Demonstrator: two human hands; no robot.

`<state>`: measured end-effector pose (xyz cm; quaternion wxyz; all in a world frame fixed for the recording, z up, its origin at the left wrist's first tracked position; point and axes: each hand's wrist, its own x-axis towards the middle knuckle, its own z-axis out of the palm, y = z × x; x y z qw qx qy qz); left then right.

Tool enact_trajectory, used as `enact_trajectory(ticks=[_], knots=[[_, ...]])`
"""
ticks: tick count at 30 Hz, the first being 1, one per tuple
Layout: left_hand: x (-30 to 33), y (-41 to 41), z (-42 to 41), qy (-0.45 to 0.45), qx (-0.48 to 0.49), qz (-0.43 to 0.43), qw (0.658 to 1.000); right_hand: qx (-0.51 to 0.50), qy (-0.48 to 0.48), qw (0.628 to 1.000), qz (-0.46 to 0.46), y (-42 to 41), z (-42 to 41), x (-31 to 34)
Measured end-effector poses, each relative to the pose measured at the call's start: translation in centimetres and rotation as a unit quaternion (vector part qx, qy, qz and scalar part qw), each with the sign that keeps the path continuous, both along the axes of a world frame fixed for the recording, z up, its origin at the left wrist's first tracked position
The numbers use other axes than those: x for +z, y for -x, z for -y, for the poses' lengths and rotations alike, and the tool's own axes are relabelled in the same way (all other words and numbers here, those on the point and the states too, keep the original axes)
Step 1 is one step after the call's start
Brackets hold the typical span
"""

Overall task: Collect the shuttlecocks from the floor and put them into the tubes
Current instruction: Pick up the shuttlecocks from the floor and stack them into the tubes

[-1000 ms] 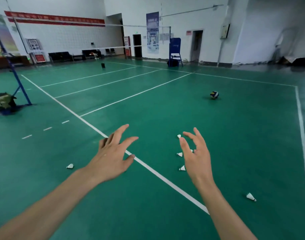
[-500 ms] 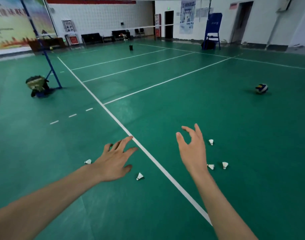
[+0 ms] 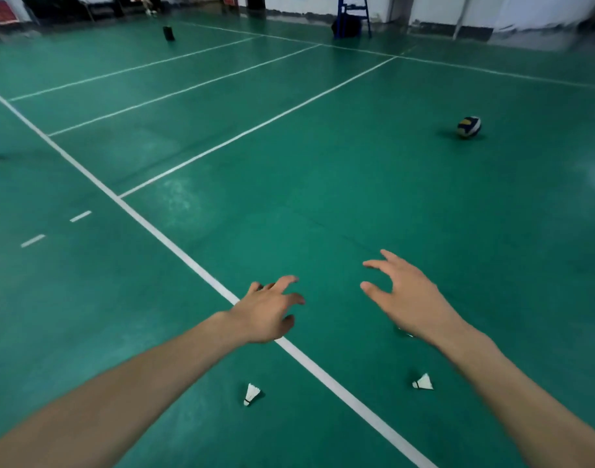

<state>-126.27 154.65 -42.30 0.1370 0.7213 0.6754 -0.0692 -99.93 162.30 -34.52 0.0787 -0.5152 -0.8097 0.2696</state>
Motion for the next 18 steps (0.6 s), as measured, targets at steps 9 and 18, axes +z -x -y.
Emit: enact_trajectory(ticks=[9, 18], knots=[[-29.1, 5.1, -5.9, 0.053, 0.132, 0.101, 0.985, 0.038, 0.070, 0.997, -0.012, 7.9, -10.0, -32.4], [-67.7, 9.5, -4.0, 0.293, 0.101, -0.106, 0.945, 0.365, 0.044, 0.908, 0.200, 14.3, -10.6, -72.8]])
